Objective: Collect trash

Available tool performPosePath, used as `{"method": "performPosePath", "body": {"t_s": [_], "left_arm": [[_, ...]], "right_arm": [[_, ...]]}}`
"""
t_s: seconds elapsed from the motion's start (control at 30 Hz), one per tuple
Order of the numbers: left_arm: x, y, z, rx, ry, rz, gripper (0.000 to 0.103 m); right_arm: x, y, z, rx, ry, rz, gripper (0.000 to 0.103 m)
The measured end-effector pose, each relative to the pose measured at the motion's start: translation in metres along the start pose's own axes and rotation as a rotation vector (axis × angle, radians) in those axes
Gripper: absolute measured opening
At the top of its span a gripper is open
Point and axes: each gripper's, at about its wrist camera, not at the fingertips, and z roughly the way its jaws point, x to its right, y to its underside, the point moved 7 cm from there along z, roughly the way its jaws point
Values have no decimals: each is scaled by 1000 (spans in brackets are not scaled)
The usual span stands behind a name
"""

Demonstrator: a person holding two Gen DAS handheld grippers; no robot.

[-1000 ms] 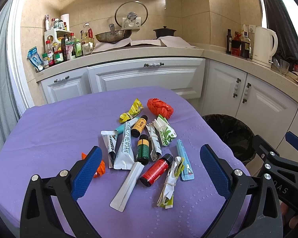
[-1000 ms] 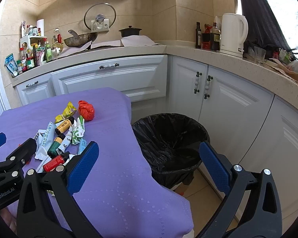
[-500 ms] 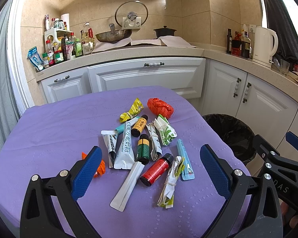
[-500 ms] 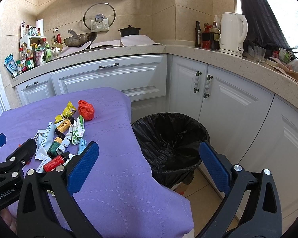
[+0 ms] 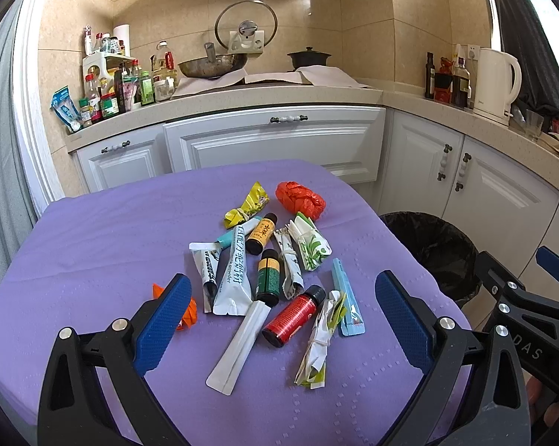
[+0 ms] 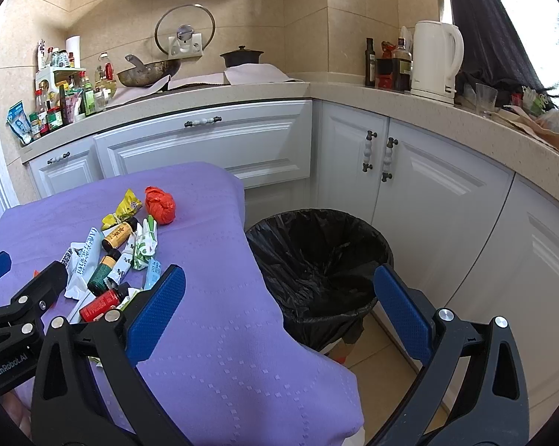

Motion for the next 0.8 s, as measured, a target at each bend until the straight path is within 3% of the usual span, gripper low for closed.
{"method": "performPosePath", "body": {"t_s": [0.5, 0.8], "left_arm": [[-1, 8, 7, -25, 5, 7, 96], [-48, 21, 11, -46, -83, -17, 96]], "right_arm": [[1, 6, 2, -14, -5, 4, 99], [-17, 15, 13, -67, -44, -13, 99]]}}
